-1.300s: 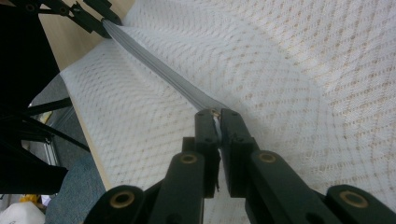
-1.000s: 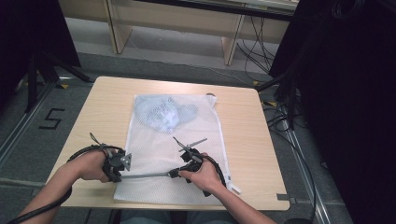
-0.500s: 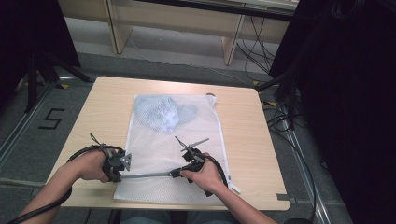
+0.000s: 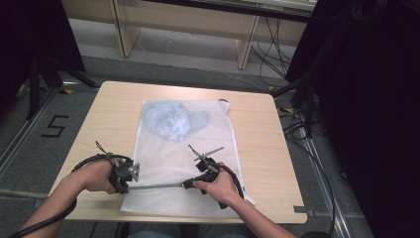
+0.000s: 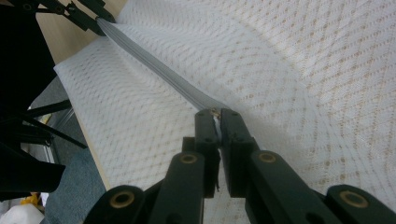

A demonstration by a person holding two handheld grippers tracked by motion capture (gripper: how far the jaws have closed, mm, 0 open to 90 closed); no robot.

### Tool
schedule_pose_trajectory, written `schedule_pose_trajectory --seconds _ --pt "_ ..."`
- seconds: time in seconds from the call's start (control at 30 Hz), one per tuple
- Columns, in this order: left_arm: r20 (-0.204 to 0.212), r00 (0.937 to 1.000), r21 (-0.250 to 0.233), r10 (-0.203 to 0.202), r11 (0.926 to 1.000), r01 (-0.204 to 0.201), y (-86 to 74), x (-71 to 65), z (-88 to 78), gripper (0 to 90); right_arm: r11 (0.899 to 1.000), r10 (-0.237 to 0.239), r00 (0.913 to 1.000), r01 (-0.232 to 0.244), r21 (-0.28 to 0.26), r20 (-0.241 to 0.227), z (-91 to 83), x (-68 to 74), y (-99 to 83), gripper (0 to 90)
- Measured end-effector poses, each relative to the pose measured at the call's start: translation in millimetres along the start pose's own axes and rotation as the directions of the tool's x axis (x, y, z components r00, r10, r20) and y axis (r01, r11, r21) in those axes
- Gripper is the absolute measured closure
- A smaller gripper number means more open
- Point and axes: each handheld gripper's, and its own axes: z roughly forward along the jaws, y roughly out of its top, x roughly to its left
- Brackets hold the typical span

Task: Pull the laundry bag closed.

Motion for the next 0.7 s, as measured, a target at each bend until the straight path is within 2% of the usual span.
schedule_pose_trajectory --seconds 0.03,0.1,0.23,0.27,0.3,0.37,0.4,0.43,0.47,0.53,0.6,0.63,0.7 --pt "0.001 1.0000 0.000 -0.001 1.0000 0.001 0.0 0.1 0.0 81.9 0.999 -0.029 0.9995 0.029 -0.016 -0.012 1.0 -1.7 0.2 87.1" --pt "0.002 1.0000 0.001 -0.001 1.0000 0.001 0.1 0.4 0.0 81.9 0.999 -0.040 0.9992 0.040 -0.017 -0.009 1.5 -2.7 1.6 87.1" --pt "0.002 1.0000 0.002 0.000 1.0000 0.000 0.2 0.4 -0.1 81.8 0.999 -0.038 0.9992 0.038 -0.018 -0.012 1.2 -3.0 1.9 87.1" --pt "0.002 1.0000 0.003 -0.001 1.0000 0.001 0.4 0.4 0.0 81.8 1.000 -0.009 1.0000 0.009 -0.003 -0.003 0.1 -1.6 1.5 87.0" --pt "0.002 1.0000 0.005 0.001 1.0000 -0.001 0.7 0.4 0.0 81.9 0.999 -0.041 0.9991 0.041 -0.023 -0.011 0.8 -3.0 1.2 87.1" --pt "0.004 1.0000 0.007 0.005 1.0000 -0.005 1.0 0.8 0.0 81.9 1.000 -0.008 1.0000 0.008 -0.005 -0.003 -0.8 -1.2 0.6 87.0" --pt "0.006 1.0000 0.007 0.005 1.0000 -0.005 1.0 1.0 0.0 81.8 0.999 -0.035 0.9993 0.035 -0.020 -0.015 0.0 -2.1 0.6 87.1" --pt "0.007 1.0000 0.007 0.005 1.0000 -0.005 0.9 1.1 0.0 81.8 0.999 -0.030 0.9994 0.030 -0.015 -0.015 -0.3 -1.5 0.4 87.1" --pt "0.007 1.0000 0.007 0.006 1.0000 -0.006 0.9 1.1 0.0 81.8 1.000 -0.004 1.0000 0.004 -0.002 -0.003 -1.4 -0.2 0.2 87.1" --pt "0.007 1.0000 0.007 0.006 1.0000 -0.006 0.9 1.0 0.0 81.8 1.000 -0.009 1.0000 0.009 -0.003 -0.001 -1.4 -0.3 0.2 87.1" --pt "0.008 1.0000 0.008 0.005 1.0000 -0.005 1.1 0.7 0.1 81.8 0.999 -0.037 0.9993 0.037 -0.025 -0.009 -0.5 -3.1 -0.1 87.1" --pt "0.010 1.0000 0.009 0.001 1.0000 -0.001 1.1 0.4 0.2 81.8 1.000 -0.014 0.9999 0.014 -0.009 -0.008 -1.6 -1.3 -0.9 87.1" --pt "0.009 1.0000 0.010 0.003 0.9999 -0.003 1.3 0.5 0.2 81.8 0.999 -0.032 0.9994 0.032 -0.018 -0.011 -1.1 -2.1 -1.0 87.0"
